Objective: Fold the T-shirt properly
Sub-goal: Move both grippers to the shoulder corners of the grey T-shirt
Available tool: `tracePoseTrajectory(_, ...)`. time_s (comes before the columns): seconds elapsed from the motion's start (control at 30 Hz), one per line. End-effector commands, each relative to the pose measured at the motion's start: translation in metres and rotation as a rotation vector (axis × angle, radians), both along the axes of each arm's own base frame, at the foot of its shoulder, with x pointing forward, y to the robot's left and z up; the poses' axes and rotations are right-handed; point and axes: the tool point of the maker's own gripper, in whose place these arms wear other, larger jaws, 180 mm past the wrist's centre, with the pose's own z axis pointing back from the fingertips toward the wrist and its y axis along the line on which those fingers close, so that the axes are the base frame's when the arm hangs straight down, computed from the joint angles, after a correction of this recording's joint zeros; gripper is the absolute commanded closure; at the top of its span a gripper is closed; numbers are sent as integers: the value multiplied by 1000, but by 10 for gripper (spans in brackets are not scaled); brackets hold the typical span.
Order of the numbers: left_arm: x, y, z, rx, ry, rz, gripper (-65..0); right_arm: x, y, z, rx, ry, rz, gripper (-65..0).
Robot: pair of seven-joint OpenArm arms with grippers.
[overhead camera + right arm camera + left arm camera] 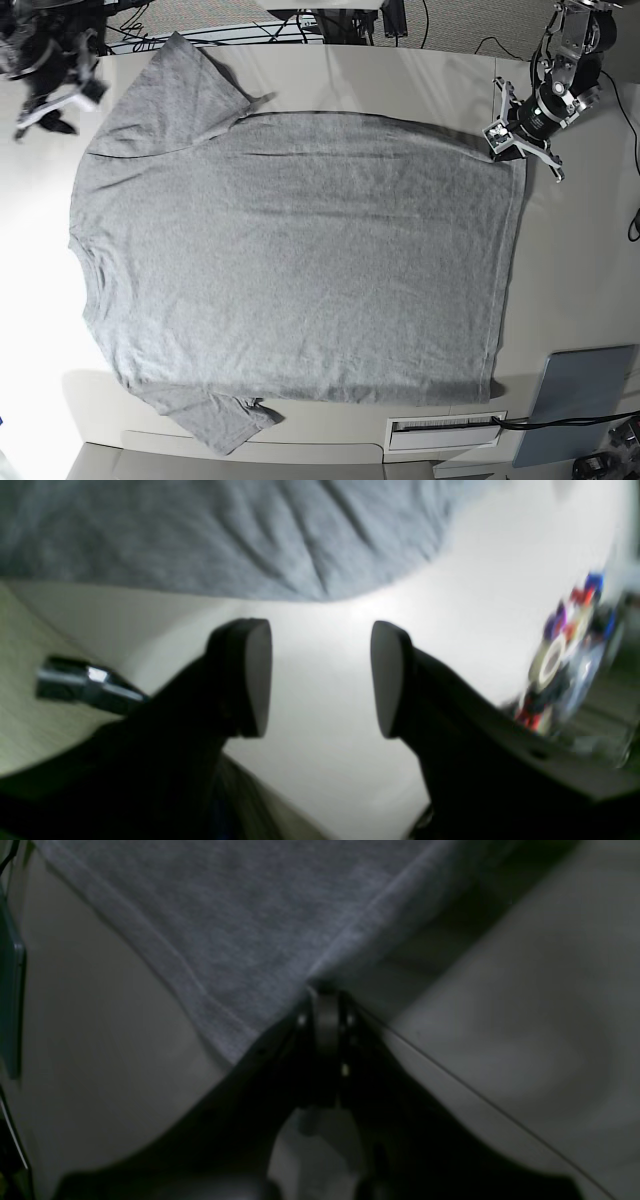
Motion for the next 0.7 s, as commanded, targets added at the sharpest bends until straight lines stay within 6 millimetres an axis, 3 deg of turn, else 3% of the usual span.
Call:
tracePoseTrajectory(0.0,-51,22,-35,147,221,-28,0,5,6,3,-26,-15,55,-311)
tracePoseTrajectory(0.2,-53,21,-35,133,220,-16,0,6,24,-20,-132,58,229,-310)
tracePoseTrajectory(0.47,-55,21,-36,133,224,-16,0,11,5,-52,-160,134,211,-309)
tracePoseTrajectory(0.67,-55,21,-36,133,225,-16,0,1,9,-62,-159,183,237,-309)
